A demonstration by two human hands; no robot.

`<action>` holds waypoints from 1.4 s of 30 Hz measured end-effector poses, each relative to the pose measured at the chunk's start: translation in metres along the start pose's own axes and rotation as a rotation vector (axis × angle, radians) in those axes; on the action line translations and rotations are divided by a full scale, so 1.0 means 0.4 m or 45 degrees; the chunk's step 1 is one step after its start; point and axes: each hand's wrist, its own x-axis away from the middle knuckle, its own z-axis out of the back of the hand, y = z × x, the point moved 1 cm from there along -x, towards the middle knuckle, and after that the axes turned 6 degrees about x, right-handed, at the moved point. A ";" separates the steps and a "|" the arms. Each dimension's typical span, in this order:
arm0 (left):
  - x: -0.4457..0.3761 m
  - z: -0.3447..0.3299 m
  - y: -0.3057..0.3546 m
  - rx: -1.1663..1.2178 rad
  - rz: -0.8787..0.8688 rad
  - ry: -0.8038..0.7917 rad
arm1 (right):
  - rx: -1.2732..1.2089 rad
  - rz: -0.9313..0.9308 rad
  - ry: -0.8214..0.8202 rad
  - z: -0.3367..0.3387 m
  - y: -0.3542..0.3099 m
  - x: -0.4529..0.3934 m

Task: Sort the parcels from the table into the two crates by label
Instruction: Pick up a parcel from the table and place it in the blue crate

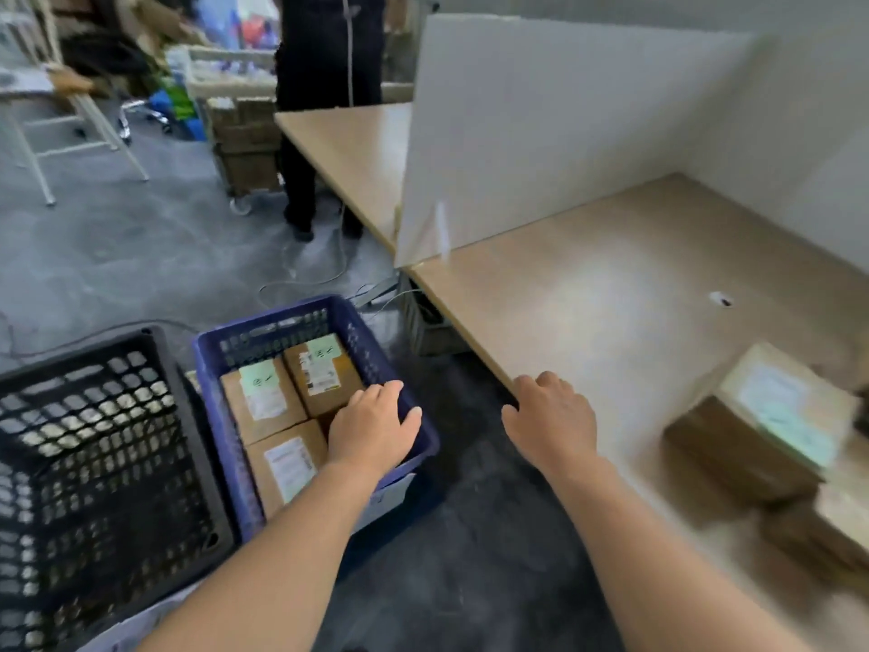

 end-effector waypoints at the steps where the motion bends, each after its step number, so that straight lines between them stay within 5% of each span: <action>1: -0.004 0.001 0.043 -0.006 -0.043 0.014 | 0.009 -0.029 0.028 0.015 0.039 0.011; 10: 0.043 -0.080 0.500 -0.060 -0.439 0.042 | 0.030 -0.287 0.306 0.119 0.423 0.182; 21: 0.264 -0.340 0.974 -0.072 -0.815 -0.047 | 0.047 -0.661 0.355 0.104 0.887 0.440; 32: 0.416 -0.508 1.264 -0.105 -1.105 -0.202 | -0.054 -1.068 0.281 0.055 1.209 0.656; 42: 0.419 -0.632 1.430 -0.060 -1.156 -0.422 | -0.310 -1.315 0.213 0.001 1.339 0.675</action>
